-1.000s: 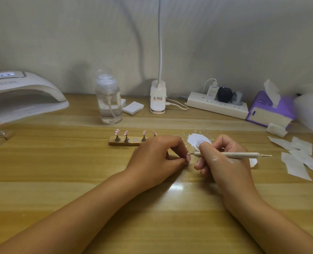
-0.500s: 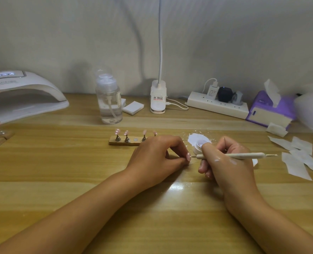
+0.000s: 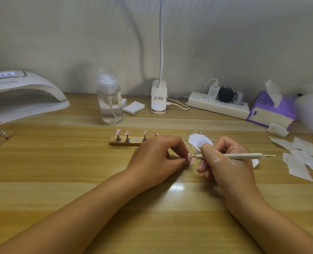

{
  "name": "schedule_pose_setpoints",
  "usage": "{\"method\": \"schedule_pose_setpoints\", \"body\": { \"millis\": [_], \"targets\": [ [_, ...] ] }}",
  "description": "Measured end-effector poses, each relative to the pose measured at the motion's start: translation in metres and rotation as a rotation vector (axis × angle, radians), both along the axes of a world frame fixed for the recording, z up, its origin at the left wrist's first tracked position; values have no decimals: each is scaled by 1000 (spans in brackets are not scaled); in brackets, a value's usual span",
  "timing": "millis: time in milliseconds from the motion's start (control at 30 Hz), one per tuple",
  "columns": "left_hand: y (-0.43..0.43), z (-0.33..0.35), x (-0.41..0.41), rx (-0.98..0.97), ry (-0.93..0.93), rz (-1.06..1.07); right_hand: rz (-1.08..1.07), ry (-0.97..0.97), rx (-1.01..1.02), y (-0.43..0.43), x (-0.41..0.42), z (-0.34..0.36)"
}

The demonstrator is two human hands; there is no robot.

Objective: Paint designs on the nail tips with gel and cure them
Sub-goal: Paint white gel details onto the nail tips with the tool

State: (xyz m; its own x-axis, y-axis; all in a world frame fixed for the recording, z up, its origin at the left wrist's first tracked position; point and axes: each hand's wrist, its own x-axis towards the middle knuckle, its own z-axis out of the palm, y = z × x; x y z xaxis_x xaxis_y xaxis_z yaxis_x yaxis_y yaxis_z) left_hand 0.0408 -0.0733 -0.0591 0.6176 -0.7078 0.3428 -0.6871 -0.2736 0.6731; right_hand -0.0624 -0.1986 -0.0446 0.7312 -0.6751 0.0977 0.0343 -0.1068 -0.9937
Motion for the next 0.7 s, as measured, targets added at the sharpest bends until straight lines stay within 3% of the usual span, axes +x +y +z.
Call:
{"method": "schedule_pose_setpoints", "body": {
  "millis": [700],
  "targets": [
    [0, -2, 1, -3, 11, -9, 0, -10, -2, -1, 0, 0]
  ]
}}
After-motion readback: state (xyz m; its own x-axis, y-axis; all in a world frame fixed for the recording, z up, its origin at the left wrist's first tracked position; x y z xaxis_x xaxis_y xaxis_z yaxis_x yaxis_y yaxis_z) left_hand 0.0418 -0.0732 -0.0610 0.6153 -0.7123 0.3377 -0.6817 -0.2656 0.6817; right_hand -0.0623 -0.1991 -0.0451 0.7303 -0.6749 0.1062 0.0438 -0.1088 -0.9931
